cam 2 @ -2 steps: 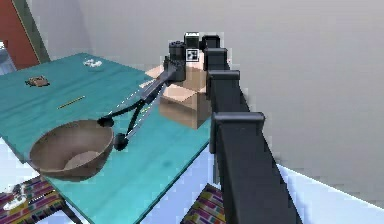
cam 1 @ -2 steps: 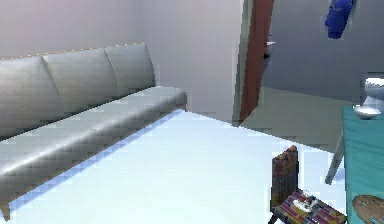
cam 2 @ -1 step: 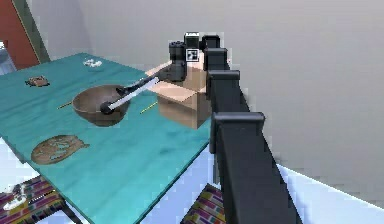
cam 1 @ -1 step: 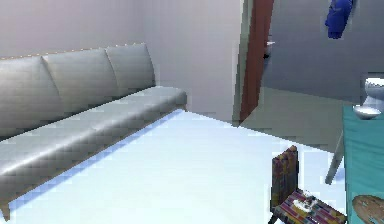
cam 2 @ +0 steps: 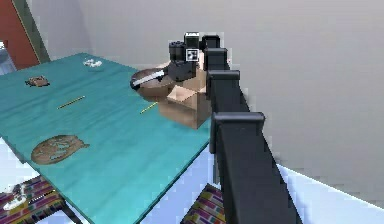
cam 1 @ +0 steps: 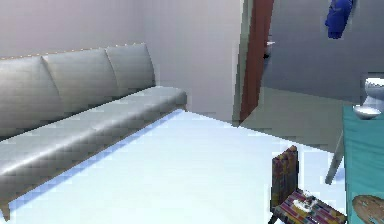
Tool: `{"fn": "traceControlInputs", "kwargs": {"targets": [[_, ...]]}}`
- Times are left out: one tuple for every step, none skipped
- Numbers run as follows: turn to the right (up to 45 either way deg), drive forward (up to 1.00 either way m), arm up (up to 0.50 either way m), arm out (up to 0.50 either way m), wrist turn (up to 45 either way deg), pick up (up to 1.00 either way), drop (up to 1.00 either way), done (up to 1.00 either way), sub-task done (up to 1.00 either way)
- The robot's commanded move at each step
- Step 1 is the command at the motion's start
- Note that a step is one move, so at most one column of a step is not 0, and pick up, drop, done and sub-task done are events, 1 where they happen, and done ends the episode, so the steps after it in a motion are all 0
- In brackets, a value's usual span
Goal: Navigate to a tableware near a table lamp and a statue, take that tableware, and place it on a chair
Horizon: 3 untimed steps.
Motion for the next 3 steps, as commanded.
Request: {"fn": "traceControlInputs", "kwargs": {"targets": [[0.0, 0.0, 0.0, 0.0, 45.0, 0.0, 0.0, 0.0, 0.0], [0.0, 0.0, 0.0, 0.0, 45.0, 0.0, 0.0, 0.0, 0.0], [0.0, 0.0, 0.0, 0.0, 3.0, 0.0, 0.0, 0.0, 0.0]]}}
